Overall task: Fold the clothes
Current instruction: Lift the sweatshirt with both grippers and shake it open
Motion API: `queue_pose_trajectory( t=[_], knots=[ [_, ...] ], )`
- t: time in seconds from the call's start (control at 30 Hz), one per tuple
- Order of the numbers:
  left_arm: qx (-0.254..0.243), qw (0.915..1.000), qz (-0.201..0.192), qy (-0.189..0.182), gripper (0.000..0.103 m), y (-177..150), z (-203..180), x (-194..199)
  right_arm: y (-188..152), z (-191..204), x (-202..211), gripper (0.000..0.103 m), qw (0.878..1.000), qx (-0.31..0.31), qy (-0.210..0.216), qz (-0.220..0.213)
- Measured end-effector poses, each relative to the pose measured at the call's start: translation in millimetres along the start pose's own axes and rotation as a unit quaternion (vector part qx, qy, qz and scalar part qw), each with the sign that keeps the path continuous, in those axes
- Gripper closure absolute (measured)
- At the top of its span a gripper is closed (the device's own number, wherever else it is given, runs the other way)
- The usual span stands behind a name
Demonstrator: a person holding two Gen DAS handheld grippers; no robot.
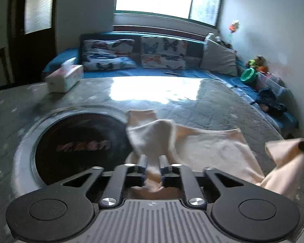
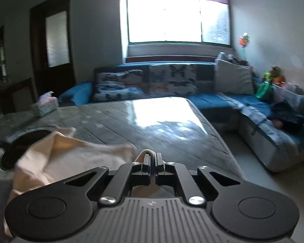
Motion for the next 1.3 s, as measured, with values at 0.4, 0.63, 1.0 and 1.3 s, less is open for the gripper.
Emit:
queue_pose_trajectory(
  t=[0.4,0.63,1.0,1.3],
  knots=[
    [-0.053,0.9960,0.068,0.025,0.074,25,-29,-103,-35,-32,6,0.099,0.997,-0.056,-0.039,0.037],
    [-0.021,0.9987,0.033,0.031,0.099,15,-6,-72,-40,-38,3,0.098,0.996,-0.065,-0.046,0.048],
    [0.058,0.9953,-0.026,0.073,0.099,-31,32,48,-42,-39,5,0.098,0.996,-0.065,-0.042,0.041],
    [0.128,0.9864,0.016,0.102,0.099,-97,51,91,-44,-45,5,0.098,0.995,-0.063,-0.057,0.046]
  ],
)
Point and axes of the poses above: each gripper's, at about its wrist camera, not at the fingertips, and x roughly against the way its jaws point, z to its left, y to its top, the point moved 1 cm from there along -x, roughly the way its jaws point, and after that the axes turned 12 degrees about -x, right-handed, at the moved point
